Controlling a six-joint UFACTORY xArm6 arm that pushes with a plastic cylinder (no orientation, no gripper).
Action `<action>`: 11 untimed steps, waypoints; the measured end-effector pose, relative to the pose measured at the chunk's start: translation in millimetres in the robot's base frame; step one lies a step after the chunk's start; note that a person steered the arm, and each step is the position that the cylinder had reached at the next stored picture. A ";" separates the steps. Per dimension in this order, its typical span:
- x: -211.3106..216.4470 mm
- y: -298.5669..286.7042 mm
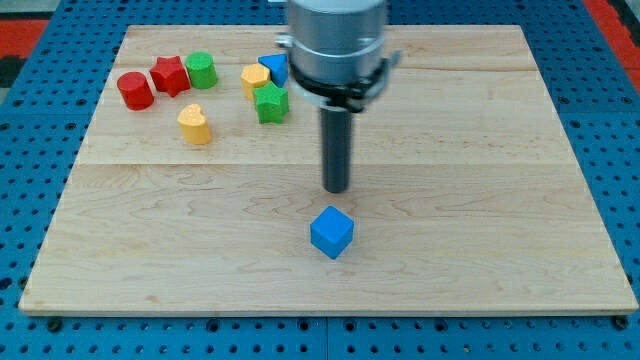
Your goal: Move the yellow heart towards the bottom
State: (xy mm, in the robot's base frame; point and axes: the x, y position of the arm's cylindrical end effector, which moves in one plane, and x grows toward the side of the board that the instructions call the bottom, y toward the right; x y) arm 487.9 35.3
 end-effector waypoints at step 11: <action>-47.5 -260.6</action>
